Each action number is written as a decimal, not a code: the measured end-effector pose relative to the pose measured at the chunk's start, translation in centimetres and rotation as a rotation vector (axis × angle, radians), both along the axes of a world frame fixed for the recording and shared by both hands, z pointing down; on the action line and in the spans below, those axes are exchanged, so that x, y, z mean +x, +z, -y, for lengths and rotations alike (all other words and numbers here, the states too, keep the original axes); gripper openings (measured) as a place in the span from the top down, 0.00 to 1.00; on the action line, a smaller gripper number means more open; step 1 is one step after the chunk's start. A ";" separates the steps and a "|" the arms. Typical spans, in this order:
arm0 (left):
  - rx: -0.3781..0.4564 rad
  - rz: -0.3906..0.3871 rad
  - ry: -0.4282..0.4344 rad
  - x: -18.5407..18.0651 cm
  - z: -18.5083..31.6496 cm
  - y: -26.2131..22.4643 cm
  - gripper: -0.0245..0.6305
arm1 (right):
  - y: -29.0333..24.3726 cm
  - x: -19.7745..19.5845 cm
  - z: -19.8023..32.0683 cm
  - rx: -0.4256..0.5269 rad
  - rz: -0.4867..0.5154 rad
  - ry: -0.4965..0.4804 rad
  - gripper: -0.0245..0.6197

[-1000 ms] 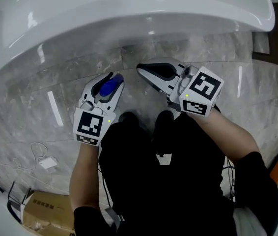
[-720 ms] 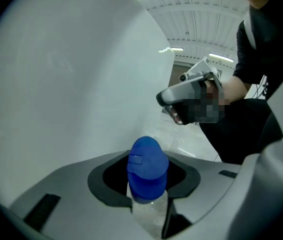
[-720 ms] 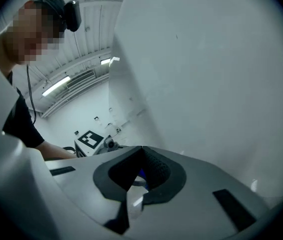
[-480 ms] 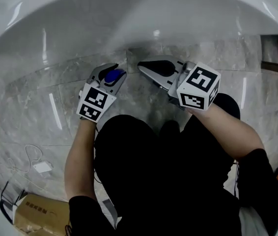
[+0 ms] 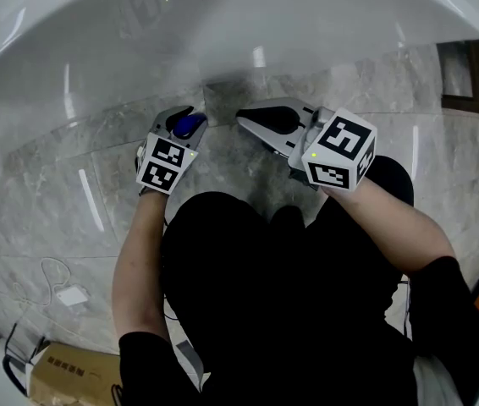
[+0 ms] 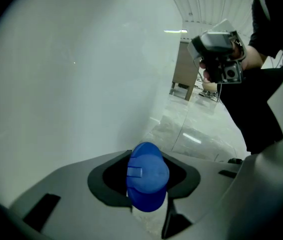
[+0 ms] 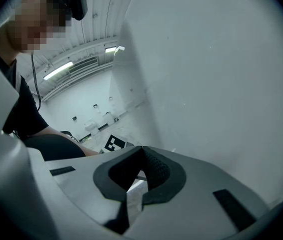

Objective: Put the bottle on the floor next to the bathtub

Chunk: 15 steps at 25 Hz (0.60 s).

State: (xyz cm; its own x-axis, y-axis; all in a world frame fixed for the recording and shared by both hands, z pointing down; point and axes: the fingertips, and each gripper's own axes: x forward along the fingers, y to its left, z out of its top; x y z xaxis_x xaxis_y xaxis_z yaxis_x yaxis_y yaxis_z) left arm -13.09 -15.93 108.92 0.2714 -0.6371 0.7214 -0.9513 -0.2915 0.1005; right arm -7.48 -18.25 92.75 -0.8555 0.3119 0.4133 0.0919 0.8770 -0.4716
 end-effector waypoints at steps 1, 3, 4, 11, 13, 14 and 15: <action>-0.015 0.016 0.012 0.2 0.0 0.5 0.73 | -0.1 0.0 0.0 -0.001 0.006 -0.008 0.92; -0.050 0.050 0.037 0.7 -0.1 1.6 0.73 | -0.6 0.1 0.0 0.004 0.015 -0.014 0.92; -0.066 0.064 0.049 1.0 -0.2 2.0 0.73 | -0.9 0.2 0.0 0.008 0.018 -0.014 0.92; -0.070 0.049 0.054 2.4 0.3 2.5 0.73 | -1.2 0.3 -0.3 0.007 0.032 -0.027 0.92; -0.060 0.025 0.031 2.3 0.3 2.5 0.73 | -1.0 0.4 -0.6 0.012 0.032 -0.042 0.92; -0.052 0.014 0.022 2.3 0.3 2.3 0.72 | -0.8 0.5 -0.7 0.007 0.035 -0.049 0.92; -0.040 0.002 0.014 2.3 0.4 2.0 0.70 | -0.7 0.6 -0.8 0.001 0.040 -0.055 0.92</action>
